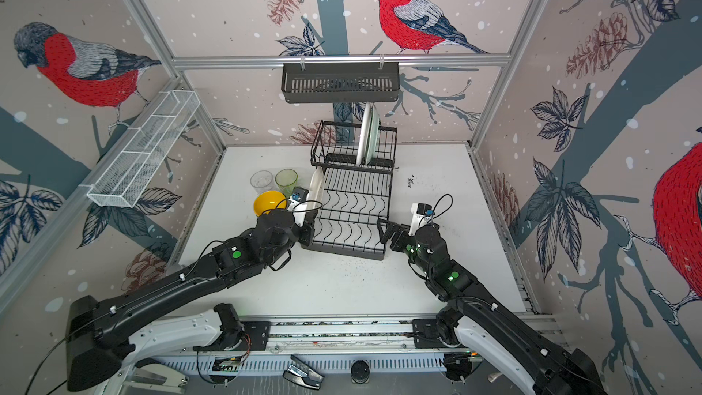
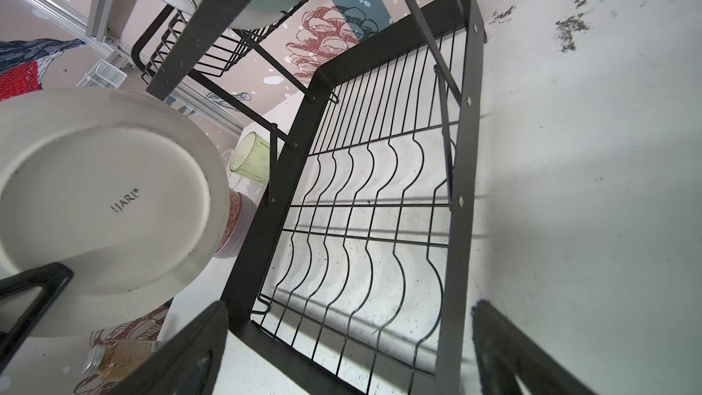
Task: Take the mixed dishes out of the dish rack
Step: 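Carry the white plate toward the right gripper while the right gripper reaches over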
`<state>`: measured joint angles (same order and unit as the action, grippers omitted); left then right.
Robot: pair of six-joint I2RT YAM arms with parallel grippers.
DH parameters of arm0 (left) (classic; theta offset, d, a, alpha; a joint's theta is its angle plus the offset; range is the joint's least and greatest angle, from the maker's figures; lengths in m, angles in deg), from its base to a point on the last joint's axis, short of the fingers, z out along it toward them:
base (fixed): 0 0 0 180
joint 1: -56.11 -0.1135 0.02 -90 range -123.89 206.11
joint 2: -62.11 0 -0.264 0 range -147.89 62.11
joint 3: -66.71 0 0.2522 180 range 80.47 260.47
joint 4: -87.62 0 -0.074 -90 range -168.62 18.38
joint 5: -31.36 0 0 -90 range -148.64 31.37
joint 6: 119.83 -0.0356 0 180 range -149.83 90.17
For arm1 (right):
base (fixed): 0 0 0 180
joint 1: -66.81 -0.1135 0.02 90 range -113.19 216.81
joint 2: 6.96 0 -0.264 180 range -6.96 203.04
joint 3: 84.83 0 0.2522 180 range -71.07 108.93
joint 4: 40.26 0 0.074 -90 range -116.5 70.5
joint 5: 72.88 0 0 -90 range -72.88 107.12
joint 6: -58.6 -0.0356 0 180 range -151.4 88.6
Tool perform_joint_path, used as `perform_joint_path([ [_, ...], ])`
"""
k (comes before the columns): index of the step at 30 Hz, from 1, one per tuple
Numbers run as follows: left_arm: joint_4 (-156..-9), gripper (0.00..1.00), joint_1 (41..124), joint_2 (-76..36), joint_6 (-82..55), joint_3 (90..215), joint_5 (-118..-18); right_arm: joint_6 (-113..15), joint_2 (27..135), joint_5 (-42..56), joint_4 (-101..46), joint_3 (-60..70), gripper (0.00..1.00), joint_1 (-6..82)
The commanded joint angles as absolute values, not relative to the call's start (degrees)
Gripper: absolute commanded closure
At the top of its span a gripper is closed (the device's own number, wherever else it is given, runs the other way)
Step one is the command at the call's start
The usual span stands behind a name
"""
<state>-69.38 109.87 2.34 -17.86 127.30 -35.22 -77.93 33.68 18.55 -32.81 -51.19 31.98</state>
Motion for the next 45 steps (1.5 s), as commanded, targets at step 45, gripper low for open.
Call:
perform_joint_path([
  [45, -100.15, 1.00, 124.61, -21.06, -46.03, 126.95, -27.31, -87.53, 28.70, 4.64, -32.57, -48.09, 0.01, 43.19],
])
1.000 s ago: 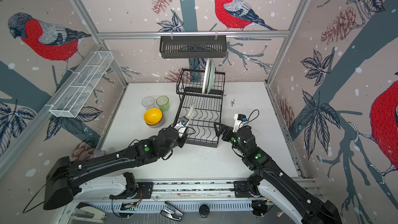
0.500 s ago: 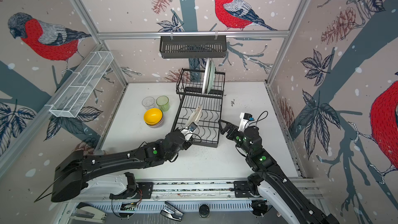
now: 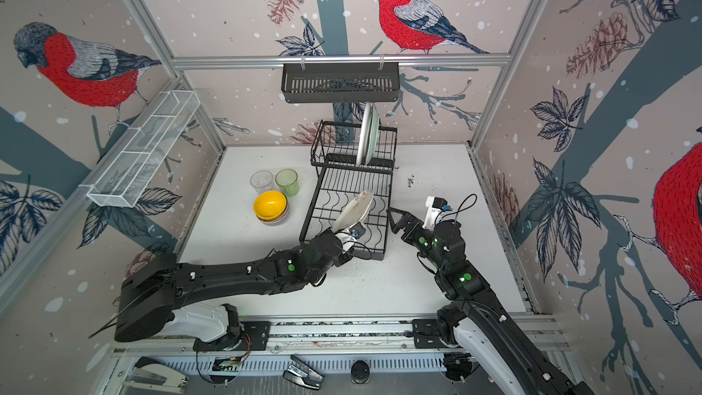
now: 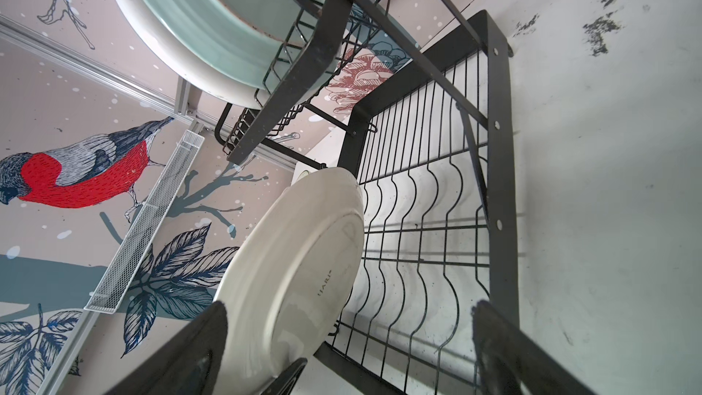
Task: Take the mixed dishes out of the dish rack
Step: 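Carry the white plate toward the right gripper while the right gripper reaches over, then close the right gripper on the white plate rim beside the left gripper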
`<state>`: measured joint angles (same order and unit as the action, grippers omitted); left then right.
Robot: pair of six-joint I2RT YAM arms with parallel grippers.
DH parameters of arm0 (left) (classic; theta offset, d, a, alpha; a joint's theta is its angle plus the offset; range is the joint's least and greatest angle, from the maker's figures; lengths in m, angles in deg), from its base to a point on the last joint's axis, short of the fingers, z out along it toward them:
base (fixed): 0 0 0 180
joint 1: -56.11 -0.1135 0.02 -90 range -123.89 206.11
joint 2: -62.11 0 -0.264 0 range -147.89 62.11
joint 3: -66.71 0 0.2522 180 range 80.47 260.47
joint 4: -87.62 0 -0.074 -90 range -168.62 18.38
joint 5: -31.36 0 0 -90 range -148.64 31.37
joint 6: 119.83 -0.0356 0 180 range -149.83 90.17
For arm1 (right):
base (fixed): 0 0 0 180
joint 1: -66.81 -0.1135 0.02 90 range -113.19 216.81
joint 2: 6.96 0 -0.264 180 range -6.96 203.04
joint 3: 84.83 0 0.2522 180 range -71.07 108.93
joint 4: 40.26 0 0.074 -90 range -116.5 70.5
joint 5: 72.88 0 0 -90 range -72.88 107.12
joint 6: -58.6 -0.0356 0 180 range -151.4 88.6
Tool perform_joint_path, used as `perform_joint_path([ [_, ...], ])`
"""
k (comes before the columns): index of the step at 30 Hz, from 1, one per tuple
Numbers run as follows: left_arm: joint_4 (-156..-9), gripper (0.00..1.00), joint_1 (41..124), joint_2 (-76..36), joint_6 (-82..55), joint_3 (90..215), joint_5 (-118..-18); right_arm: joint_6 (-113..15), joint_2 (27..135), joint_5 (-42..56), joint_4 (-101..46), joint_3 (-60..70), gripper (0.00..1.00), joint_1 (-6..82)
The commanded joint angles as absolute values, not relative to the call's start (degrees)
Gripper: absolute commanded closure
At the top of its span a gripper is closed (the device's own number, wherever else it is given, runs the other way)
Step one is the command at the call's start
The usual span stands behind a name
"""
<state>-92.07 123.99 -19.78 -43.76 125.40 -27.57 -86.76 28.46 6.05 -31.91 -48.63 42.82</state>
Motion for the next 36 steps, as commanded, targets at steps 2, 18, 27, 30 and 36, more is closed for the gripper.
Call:
perform_joint_path([
  [2, -100.56, 1.00, 125.87, -23.32, -47.60, 128.20, -26.13, -88.05, 29.11, 4.68, -32.08, -47.79, 0.01, 43.59],
  [18, -109.00, 1.00, 132.78, -35.67, -57.48, 133.86, -15.21, -88.82, 30.38, 2.08, -29.06, -47.15, 0.09, 45.88],
  [27, -112.14, 1.00, 134.22, -39.76, -61.99, 136.01, -12.36, -87.89, 33.92, -1.47, -28.52, -46.46, 0.33, 46.06],
  [30, -113.50, 1.00, 134.49, -41.05, -63.11, 136.59, -11.33, -87.82, 33.94, -1.44, -28.17, -46.37, 0.43, 46.15],
  [36, -114.61, 1.00, 134.68, -43.24, -63.73, 137.32, -9.19, -87.58, 32.44, -0.20, -26.52, -46.36, 0.76, 46.68],
])
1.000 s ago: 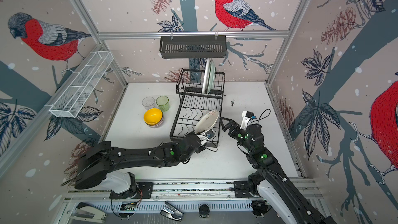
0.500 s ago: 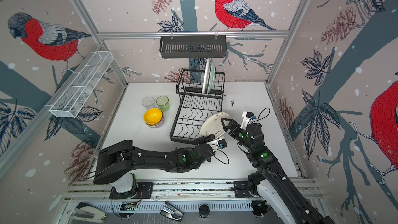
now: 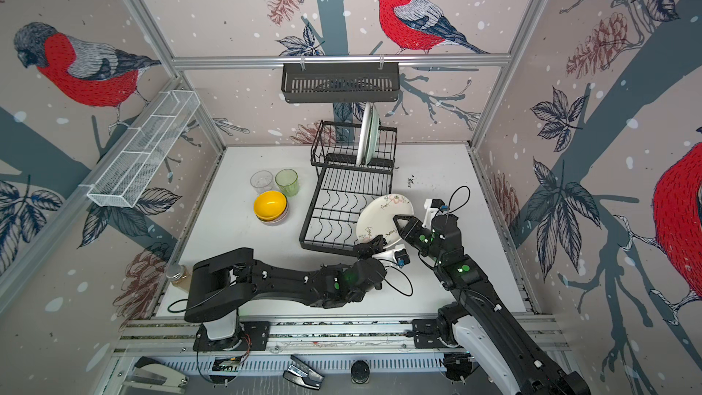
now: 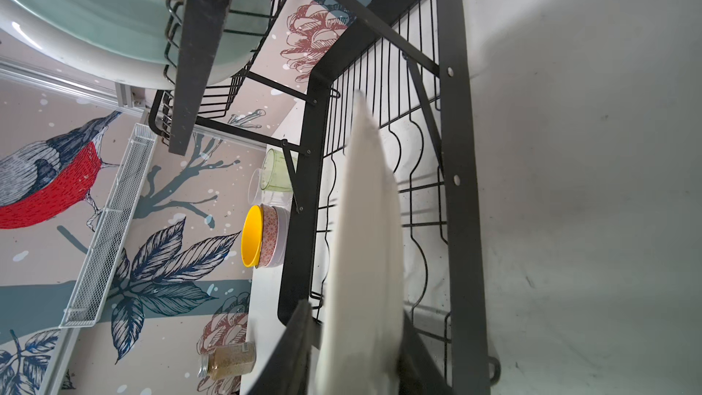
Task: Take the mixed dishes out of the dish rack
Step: 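Close the right gripper on the white plate rim beside the left gripper, then open the left gripper and pull back while the right gripper carries the plate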
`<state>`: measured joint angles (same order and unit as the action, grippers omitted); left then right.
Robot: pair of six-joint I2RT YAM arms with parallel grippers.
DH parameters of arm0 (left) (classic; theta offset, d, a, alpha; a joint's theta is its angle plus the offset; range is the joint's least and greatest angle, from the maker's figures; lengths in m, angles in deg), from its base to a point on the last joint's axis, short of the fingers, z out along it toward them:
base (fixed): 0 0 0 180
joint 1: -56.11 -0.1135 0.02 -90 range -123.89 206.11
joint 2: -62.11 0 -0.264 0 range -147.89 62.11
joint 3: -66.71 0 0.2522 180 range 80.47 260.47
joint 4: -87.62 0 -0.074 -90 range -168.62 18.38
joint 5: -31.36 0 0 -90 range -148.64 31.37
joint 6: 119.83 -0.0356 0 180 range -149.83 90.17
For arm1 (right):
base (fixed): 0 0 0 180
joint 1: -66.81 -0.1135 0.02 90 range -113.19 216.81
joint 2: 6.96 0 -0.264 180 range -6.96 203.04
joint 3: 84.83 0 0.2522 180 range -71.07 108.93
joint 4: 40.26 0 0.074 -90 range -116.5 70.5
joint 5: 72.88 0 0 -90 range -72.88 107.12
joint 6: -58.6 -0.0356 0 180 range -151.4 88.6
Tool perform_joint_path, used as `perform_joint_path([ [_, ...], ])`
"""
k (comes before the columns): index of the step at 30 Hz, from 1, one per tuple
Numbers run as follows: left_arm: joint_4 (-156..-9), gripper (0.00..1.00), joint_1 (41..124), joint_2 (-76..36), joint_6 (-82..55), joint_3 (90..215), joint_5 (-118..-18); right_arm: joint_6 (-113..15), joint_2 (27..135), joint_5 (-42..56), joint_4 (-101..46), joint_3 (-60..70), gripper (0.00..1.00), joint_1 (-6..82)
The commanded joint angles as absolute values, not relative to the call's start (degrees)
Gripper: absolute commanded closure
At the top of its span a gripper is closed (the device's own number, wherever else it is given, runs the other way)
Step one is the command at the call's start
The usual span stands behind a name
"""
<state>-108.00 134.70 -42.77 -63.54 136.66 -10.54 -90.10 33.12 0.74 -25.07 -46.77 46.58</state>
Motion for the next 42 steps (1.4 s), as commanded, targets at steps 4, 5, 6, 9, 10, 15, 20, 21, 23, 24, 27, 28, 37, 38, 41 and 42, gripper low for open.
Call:
perform_joint_path([
  [4, -114.92, 1.00, 134.86, -43.80, -63.93, 137.31, -8.69, -87.65, 31.89, 0.15, -25.76, -46.37, 0.91, 47.18],
  [5, -114.91, 1.00, 134.95, -43.89, -63.88, 137.34, -8.62, -87.80, 31.84, 0.16, -25.63, -46.37, 0.92, 47.37],
  [6, -114.92, 1.00, 134.95, -43.89, -63.84, 137.27, -8.57, -87.89, 31.82, 0.16, -25.54, -46.37, 0.95, 47.39],
  [9, -114.97, 0.99, 135.04, -44.07, -63.54, 137.34, -8.39, -88.31, 31.69, 0.16, -25.53, -46.45, 0.97, 47.78],
  [10, -114.92, 0.94, 135.09, -44.07, -63.36, 137.29, -8.36, -88.43, 31.65, 0.13, -25.53, -46.45, 0.97, 47.89],
  [15, -114.92, 0.58, 135.39, -44.32, -62.47, 137.34, -7.82, -89.13, 31.29, 0.07, -25.12, -46.54, 0.99, 48.82],
  [20, -116.65, 0.04, 135.91, -45.85, -63.04, 137.34, -5.49, -90.03, 31.09, -0.28, -24.14, -47.15, 1.00, 50.63],
  [21, -116.75, 0.03, 135.98, -46.06, -63.06, 137.32, -5.45, -90.26, 30.95, -0.39, -24.04, -47.34, 1.00, 51.04],
  [23, -117.02, 0.03, 136.14, -46.18, -62.68, 137.33, -5.46, -90.57, 30.57, -0.55, -23.71, -47.66, 1.00, 51.85],
  [24, -117.19, 0.03, 136.12, -46.13, -62.40, 137.32, -5.40, -90.80, 30.40, -0.55, -23.52, -47.81, 1.00, 52.37],
  [27, -116.70, 0.03, 136.22, -45.83, -60.83, 137.33, -5.49, -91.44, 29.89, -0.85, -23.16, -48.46, 1.00, 54.14],
  [28, -115.92, 0.03, 136.36, -45.82, -60.02, 138.57, -5.42, -91.66, 29.79, -1.27, -23.44, -48.77, 1.00, 54.69],
  [37, -112.69, 0.03, 136.71, -43.83, -56.10, 138.92, -5.55, -91.92, 29.17, -2.48, -22.59, -49.02, 1.00, 59.93],
  [38, -112.04, 0.03, 136.67, -43.52, -55.60, 138.85, -5.51, -91.79, 29.14, -2.39, -22.14, -49.01, 1.00, 60.63],
  [41, -110.35, 0.03, 136.71, -41.59, -53.18, 138.19, -5.71, -91.22, 29.11, -2.57, -20.98, -49.07, 1.00, 62.94],
  [42, -110.11, 0.03, 136.73, -40.67, -52.52, 137.96, -6.02, -91.11, 29.09, -2.50, -20.41, -49.09, 1.00, 63.75],
])
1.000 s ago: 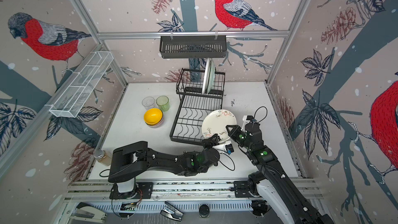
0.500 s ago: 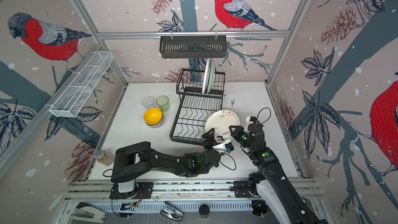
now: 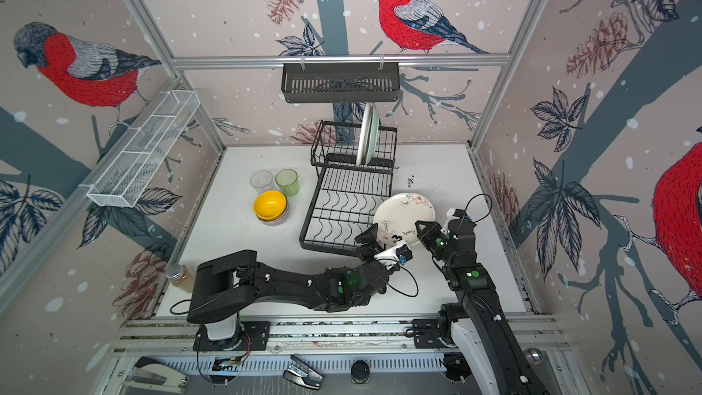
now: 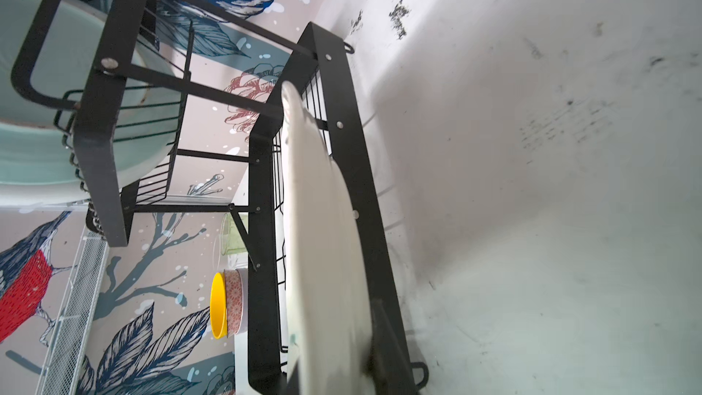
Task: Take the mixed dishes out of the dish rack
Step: 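Open the left gripper and pull back while the right gripper carries the plate, then lower the white plate flat onto the table with the right gripper and release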
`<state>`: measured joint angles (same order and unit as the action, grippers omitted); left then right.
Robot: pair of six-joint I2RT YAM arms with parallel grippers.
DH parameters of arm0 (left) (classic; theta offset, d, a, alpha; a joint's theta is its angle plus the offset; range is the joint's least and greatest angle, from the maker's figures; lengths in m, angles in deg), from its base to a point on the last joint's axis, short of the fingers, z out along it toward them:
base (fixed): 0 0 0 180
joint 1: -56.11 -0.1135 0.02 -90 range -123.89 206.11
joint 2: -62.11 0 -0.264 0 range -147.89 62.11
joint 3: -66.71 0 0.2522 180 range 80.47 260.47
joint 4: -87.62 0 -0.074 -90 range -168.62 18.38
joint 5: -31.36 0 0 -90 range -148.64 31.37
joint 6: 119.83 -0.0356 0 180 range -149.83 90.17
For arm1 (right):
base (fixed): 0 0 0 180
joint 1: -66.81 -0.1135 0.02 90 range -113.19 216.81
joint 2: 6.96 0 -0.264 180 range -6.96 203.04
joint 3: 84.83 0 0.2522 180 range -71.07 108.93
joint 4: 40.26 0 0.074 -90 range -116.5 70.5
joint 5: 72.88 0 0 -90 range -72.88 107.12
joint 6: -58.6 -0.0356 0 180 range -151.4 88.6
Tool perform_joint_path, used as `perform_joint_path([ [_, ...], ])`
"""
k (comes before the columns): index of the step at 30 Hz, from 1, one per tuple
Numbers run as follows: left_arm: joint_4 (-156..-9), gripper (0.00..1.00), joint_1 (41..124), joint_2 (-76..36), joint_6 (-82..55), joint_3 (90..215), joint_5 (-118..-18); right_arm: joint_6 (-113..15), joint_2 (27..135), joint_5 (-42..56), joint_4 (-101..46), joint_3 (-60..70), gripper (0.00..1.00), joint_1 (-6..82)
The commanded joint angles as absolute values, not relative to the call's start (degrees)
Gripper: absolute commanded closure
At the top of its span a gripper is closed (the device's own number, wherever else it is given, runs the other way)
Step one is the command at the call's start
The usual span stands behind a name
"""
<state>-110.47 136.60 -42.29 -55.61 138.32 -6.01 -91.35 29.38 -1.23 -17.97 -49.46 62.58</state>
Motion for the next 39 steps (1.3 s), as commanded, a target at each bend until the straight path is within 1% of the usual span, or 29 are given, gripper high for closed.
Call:
perform_joint_path([
  [1, -109.87, 0.03, 136.73, -39.69, -51.52, 137.34, -6.31, -91.24, 29.00, -2.19, -19.61, -49.14, 1.00, 64.35],
  [9, -111.24, 0.03, 136.62, -33.81, -50.14, 133.02, -6.23, -89.68, 29.19, -1.47, -17.72, -47.57, 1.00, 67.74],
  [14, -112.35, 0.03, 136.35, -31.04, -50.13, 130.20, -5.43, -87.63, 30.56, -2.16, -16.82, -46.51, 1.00, 72.57],
  [17, -113.91, 0.03, 136.28, -29.15, -51.29, 128.17, -2.63, -86.15, 32.25, -3.13, -16.04, -45.35, 1.00, 75.87],
  [23, -121.83, 0.03, 135.44, -22.51, -53.31, 121.06, -0.06, -84.77, 34.06, -3.23, -16.37, -44.79, 1.00, 81.89],
  [26, -128.02, 0.03, 135.03, -20.38, -55.91, 117.69, 1.85, -84.40, 35.41, -3.21, -17.47, -44.87, 1.00, 83.79],
  [31, -136.32, 0.03, 134.89, -21.00, -60.93, 114.28, 4.52, -82.26, 40.68, -1.42, -19.47, -44.53, 1.00, 84.91],
  [35, -138.15, 0.03, 134.29, -20.51, -61.40, 113.08, 5.03, -80.28, 46.71, -4.09, -21.85, -43.98, 1.00, 85.09],
  [39, -139.85, 0.03, 133.28, -19.13, -61.58, 111.55, 5.53, -80.01, 51.72, -4.09, -23.69, -43.71, 1.00, 85.06],
])
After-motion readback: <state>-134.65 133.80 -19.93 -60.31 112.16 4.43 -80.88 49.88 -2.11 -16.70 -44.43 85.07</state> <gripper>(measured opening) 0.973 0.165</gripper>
